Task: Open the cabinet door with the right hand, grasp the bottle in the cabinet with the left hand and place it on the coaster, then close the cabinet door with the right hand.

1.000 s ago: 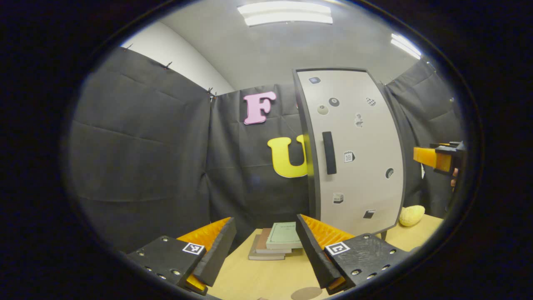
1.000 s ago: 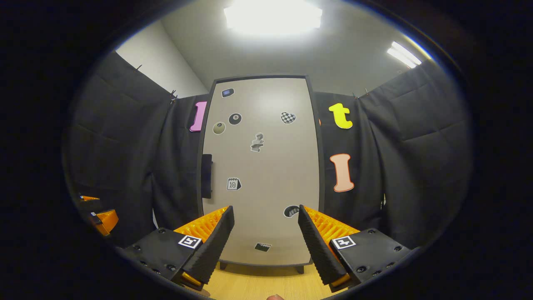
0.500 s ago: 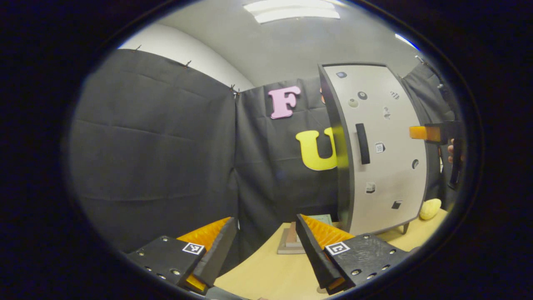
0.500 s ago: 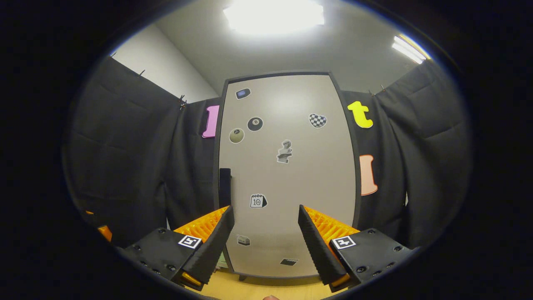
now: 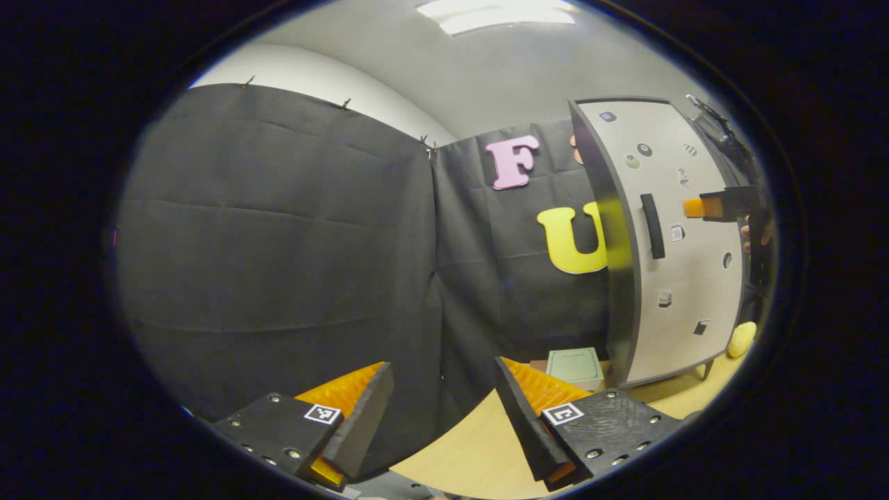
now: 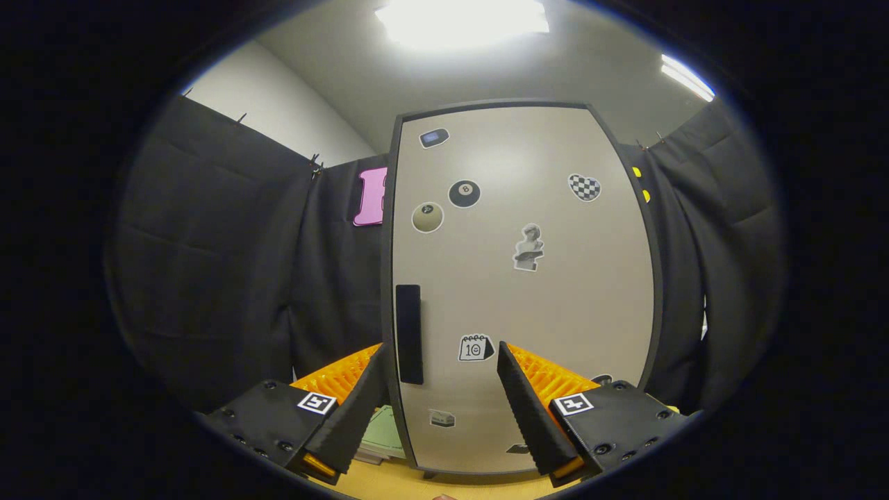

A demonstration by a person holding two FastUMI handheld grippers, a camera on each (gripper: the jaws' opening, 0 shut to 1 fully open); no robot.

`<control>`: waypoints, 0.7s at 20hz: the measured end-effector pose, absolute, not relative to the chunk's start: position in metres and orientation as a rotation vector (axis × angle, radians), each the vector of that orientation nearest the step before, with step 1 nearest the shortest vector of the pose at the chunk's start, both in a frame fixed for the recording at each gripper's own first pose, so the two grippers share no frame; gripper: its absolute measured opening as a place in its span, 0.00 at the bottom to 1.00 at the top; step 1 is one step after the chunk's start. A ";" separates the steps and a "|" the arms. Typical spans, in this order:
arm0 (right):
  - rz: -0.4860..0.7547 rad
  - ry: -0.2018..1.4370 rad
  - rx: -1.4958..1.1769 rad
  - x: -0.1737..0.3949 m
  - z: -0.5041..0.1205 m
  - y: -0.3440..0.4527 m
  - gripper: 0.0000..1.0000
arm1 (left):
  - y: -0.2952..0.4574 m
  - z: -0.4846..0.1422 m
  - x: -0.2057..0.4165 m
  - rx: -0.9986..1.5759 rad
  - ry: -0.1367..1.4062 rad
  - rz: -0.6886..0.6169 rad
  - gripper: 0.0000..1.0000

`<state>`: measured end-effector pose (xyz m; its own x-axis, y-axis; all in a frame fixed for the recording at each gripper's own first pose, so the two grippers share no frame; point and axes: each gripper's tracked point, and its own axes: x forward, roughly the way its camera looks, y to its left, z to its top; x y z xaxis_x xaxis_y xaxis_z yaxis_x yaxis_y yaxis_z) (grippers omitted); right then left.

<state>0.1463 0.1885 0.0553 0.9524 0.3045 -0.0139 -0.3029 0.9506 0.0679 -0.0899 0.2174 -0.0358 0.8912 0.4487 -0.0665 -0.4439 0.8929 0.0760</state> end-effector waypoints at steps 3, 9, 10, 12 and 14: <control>0.316 0.041 0.052 0.158 0.053 0.204 0.98 | 0.232 -0.043 -0.097 0.056 0.094 0.491 0.87; 0.305 0.061 0.031 0.187 0.057 0.231 0.98 | 0.256 -0.053 -0.108 0.044 0.108 0.525 0.87; 0.305 0.070 0.030 0.192 0.056 0.236 0.98 | 0.260 -0.054 -0.108 0.044 0.111 0.529 0.87; 0.305 0.093 0.021 0.202 0.052 0.245 0.97 | 0.265 -0.059 -0.109 0.039 0.115 0.535 0.87; 0.290 0.115 0.009 0.213 0.049 0.250 0.94 | 0.270 -0.063 -0.112 0.032 0.119 0.542 0.89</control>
<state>0.2129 0.2498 0.0486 0.9518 0.2855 -0.1119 -0.2845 0.9583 0.0252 -0.1119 0.2700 -0.0632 0.8502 0.5160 -0.1044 -0.5122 0.8566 0.0620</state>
